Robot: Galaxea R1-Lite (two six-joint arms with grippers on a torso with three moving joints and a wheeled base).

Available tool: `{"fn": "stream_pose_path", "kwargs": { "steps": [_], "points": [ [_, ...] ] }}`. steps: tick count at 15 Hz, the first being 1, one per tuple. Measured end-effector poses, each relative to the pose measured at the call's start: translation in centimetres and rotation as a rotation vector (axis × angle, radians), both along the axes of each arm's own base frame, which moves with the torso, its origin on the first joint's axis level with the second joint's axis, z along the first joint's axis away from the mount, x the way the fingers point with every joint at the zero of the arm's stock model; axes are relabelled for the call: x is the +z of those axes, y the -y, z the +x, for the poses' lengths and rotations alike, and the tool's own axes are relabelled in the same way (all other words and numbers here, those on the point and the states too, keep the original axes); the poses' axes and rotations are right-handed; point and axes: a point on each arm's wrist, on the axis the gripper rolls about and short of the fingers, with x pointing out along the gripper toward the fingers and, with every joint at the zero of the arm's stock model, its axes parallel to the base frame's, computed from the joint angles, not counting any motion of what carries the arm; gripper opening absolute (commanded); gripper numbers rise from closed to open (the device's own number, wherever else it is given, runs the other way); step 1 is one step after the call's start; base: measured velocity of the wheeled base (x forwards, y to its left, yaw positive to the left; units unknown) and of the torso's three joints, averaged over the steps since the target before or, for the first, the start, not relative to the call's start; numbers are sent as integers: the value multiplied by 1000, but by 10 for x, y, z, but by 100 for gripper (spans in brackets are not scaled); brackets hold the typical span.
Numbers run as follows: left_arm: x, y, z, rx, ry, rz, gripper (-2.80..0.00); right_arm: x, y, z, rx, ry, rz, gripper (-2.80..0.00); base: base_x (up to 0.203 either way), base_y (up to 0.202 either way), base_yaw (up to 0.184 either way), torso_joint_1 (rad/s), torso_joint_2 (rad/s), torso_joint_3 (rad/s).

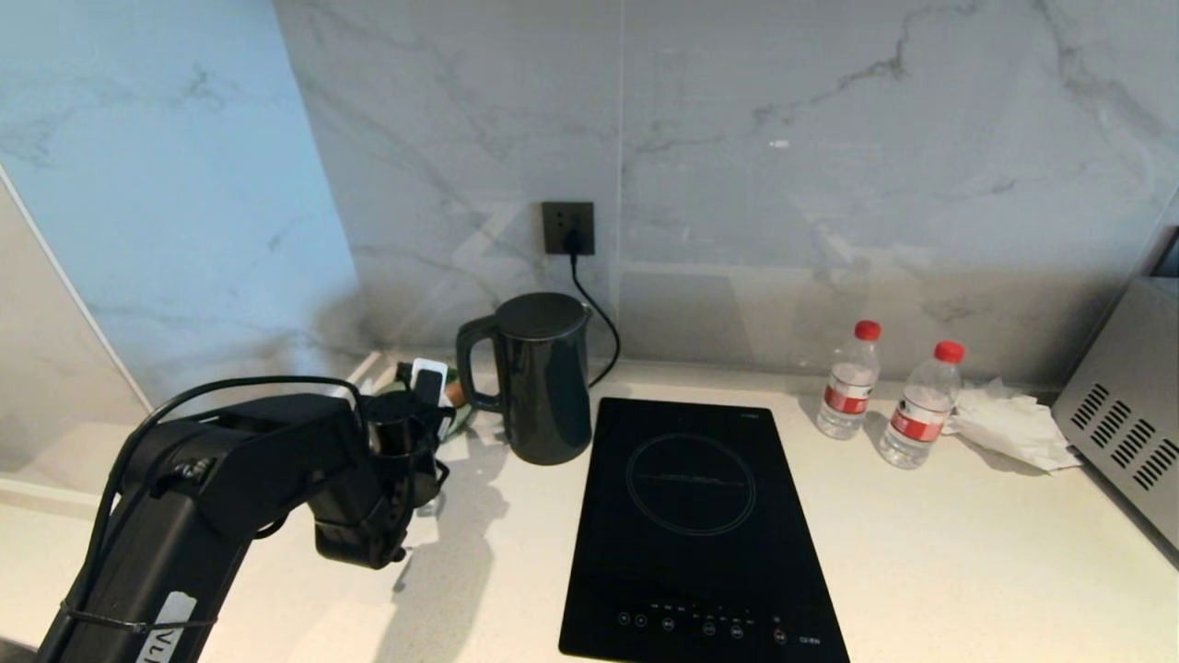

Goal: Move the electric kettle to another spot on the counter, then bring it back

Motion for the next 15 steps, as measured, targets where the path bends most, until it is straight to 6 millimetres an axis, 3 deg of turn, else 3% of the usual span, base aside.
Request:
{"fn": "stream_pose_path", "kwargs": {
  "steps": [9,15],
  "points": [
    [6,-18,8,46,23,-9,0,0,0,0,0,0,0,-280,0,0,0,4,3,-112],
    [7,-8,6,4,29,-31,0,0,0,0,0,0,0,-280,0,0,0,0,0,0]
  ]
}}
